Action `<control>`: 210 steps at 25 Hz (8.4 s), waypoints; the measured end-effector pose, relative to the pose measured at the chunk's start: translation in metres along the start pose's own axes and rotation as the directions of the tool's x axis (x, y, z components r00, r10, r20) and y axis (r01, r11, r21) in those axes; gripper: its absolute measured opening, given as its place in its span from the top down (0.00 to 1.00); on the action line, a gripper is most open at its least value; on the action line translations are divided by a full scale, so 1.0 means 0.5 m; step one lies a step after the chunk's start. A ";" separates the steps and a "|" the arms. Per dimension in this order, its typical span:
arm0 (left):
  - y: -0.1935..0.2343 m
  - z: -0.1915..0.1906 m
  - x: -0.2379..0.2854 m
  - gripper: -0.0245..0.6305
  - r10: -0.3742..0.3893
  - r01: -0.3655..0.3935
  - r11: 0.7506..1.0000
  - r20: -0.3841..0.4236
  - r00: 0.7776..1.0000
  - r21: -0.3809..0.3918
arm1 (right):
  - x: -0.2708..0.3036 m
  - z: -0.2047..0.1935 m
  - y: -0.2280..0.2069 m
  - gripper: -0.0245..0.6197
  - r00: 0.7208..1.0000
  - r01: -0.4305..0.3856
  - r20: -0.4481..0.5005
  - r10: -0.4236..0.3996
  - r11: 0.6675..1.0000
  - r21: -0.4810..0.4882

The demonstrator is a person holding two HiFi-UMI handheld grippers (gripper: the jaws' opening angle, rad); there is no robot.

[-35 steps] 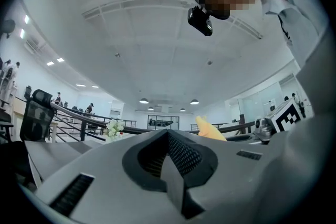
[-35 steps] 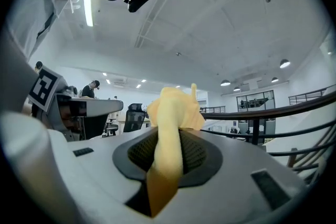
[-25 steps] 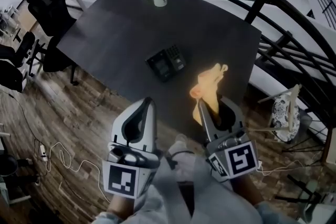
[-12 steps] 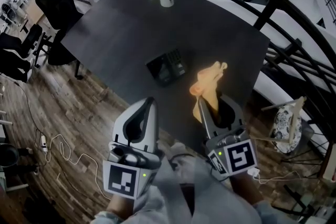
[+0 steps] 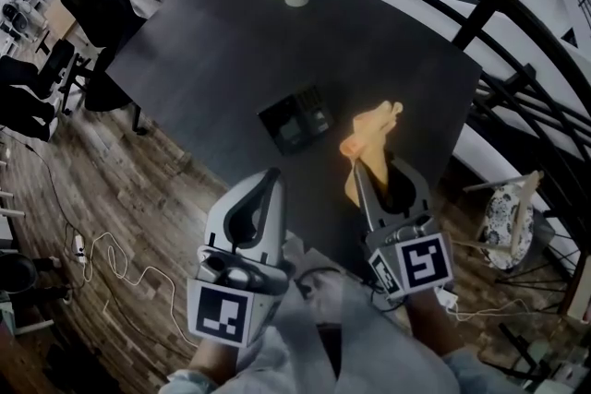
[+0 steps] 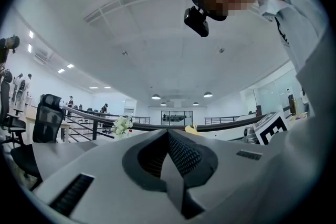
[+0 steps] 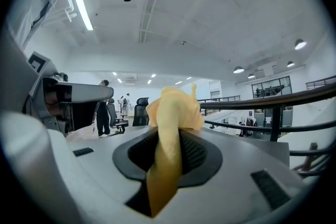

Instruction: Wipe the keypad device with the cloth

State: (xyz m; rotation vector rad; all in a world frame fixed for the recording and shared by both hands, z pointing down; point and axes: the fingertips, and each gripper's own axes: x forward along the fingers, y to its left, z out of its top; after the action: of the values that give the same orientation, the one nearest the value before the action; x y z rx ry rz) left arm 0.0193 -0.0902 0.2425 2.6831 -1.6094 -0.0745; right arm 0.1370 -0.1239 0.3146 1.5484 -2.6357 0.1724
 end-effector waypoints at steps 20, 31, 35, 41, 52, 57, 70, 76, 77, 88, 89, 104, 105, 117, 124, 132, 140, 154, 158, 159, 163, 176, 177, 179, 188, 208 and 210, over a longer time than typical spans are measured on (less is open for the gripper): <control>0.149 -0.026 0.084 0.94 -0.054 0.053 0.998 -0.036 0.998 -0.025 | 0.192 -0.098 -0.049 0.81 0.987 0.098 -0.132 -0.095 0.995 0.011; 0.218 -0.046 0.108 0.94 -0.055 0.052 0.997 -0.050 0.997 -0.050 | 0.286 -0.150 -0.062 0.81 0.972 0.109 -0.208 -0.112 0.994 -0.030; 0.240 -0.051 0.109 0.94 -0.050 0.047 0.998 -0.059 0.997 -0.052 | 0.317 -0.176 -0.068 0.81 0.963 0.118 -0.238 -0.125 0.992 -0.042; 0.265 -0.060 0.102 0.94 -0.036 0.032 0.998 -0.069 0.997 -0.056 | 0.347 -0.215 -0.071 0.81 0.950 0.130 -0.278 -0.138 0.990 -0.048; 0.295 -0.072 0.096 0.94 -0.023 0.018 0.998 -0.083 0.996 -0.054 | 0.383 -0.277 -0.076 0.81 0.925 0.154 -0.346 -0.156 0.988 -0.033; 0.308 -0.068 0.095 0.94 -0.011 0.007 0.999 -0.083 0.996 -0.051 | 0.392 -0.277 -0.056 0.81 0.928 0.138 -0.346 -0.138 0.990 -0.025; 0.308 -0.067 0.092 0.94 -0.002 -0.002 0.999 -0.079 0.997 -0.050 | 0.400 -0.268 0.003 0.80 0.946 0.067 -0.317 -0.065 0.998 -0.005; 0.312 -0.063 0.088 0.94 0.012 -0.016 0.999 -0.076 0.997 -0.049 | 0.407 -0.257 0.052 0.80 0.954 0.005 -0.299 -0.010 1.000 -0.015; 0.311 -0.063 0.088 0.94 0.015 -0.018 0.999 -0.075 0.997 -0.048 | 0.408 -0.256 0.062 0.80 0.955 -0.011 -0.297 0.004 1.000 -0.022; 0.309 -0.054 0.075 0.94 0.020 -0.023 0.999 -0.064 0.998 -0.044 | 0.401 -0.262 0.167 0.81 0.943 -0.162 -0.302 0.137 0.985 -0.058; 0.308 -0.054 0.074 0.94 0.019 -0.022 0.999 -0.064 0.998 -0.043 | 0.397 -0.265 0.175 0.80 0.941 -0.171 -0.307 0.145 0.983 -0.060; 0.297 -0.054 0.066 0.94 0.015 -0.018 0.999 -0.063 0.998 -0.044 | 0.364 -0.307 0.156 0.80 0.922 -0.173 -0.363 0.135 0.982 -0.073; 0.295 -0.055 0.066 0.94 0.013 -0.016 0.999 -0.066 0.998 -0.044 | 0.362 -0.309 0.145 0.80 0.923 -0.160 -0.366 0.123 0.984 -0.074; 0.291 -0.059 0.066 0.94 0.003 -0.007 0.999 -0.075 0.997 -0.042 | 0.348 -0.340 0.022 0.80 0.920 -0.006 -0.390 -0.030 0.996 -0.089; 0.290 -0.063 0.069 0.94 0.002 -0.005 0.999 -0.079 0.997 -0.041 | 0.340 -0.356 -0.025 0.80 0.914 0.060 -0.398 -0.085 0.995 -0.076; 0.288 -0.060 0.072 0.94 -0.007 0.004 0.999 -0.082 0.997 -0.039 | 0.315 -0.386 -0.087 0.80 0.888 0.162 -0.431 -0.161 0.986 -0.035; 0.284 -0.063 0.074 0.94 -0.016 0.013 0.999 -0.087 0.996 -0.040 | 0.300 -0.412 -0.074 0.80 0.880 0.174 -0.450 -0.154 0.985 0.002; 0.280 -0.063 0.064 0.94 -0.022 0.018 0.999 -0.086 0.996 -0.040 | 0.286 -0.438 0.018 0.80 0.878 0.120 -0.470 -0.089 0.992 0.036; 0.274 -0.062 0.061 0.94 -0.025 0.022 0.999 -0.083 0.996 -0.042 | 0.283 -0.438 0.047 0.80 0.879 0.103 -0.471 -0.067 0.993 0.052; 0.271 -0.062 0.060 0.94 -0.026 0.023 0.999 -0.082 0.996 -0.043 | 0.282 -0.438 0.053 0.80 0.881 0.103 -0.469 -0.064 0.993 0.058; 0.262 -0.061 0.060 0.94 -0.031 0.028 0.999 -0.078 0.996 -0.046 | 0.279 -0.439 0.076 0.80 0.883 0.100 -0.466 -0.055 0.992 0.074; 0.248 -0.051 0.052 0.94 -0.037 0.034 0.999 -0.069 0.997 -0.041 | 0.284 -0.430 0.188 0.80 0.881 -0.063 -0.467 0.069 0.998 0.029; 0.248 -0.050 0.052 0.94 -0.037 0.034 0.999 -0.067 0.997 -0.041 | 0.285 -0.430 0.195 0.80 0.879 -0.077 -0.470 0.076 0.997 0.018; 0.248 -0.048 0.051 0.94 -0.036 0.033 0.999 -0.065 0.997 -0.041 | 0.285 -0.431 0.206 0.80 0.873 -0.104 -0.481 0.085 0.994 -0.013; 0.240 -0.044 0.048 0.94 -0.041 0.039 0.999 -0.060 0.997 -0.037 | 0.275 -0.447 0.212 0.80 0.849 -0.142 -0.518 0.105 0.989 -0.031; 0.201 -0.035 0.071 0.94 -0.087 0.086 0.996 -0.047 0.995 -0.025 | 0.212 -0.416 0.034 0.80 0.871 0.098 -0.485 -0.080 0.995 0.011; 0.195 -0.032 0.076 0.94 -0.098 0.097 0.995 -0.043 0.994 -0.021 | 0.204 -0.396 0.018 0.80 0.881 0.120 -0.464 -0.096 0.993 0.022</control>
State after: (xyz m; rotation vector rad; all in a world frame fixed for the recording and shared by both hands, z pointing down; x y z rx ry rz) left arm -0.0483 -0.1697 0.2605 2.7280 -1.4581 -0.0303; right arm 0.0821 -0.1807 0.5229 1.4425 -2.1825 0.5328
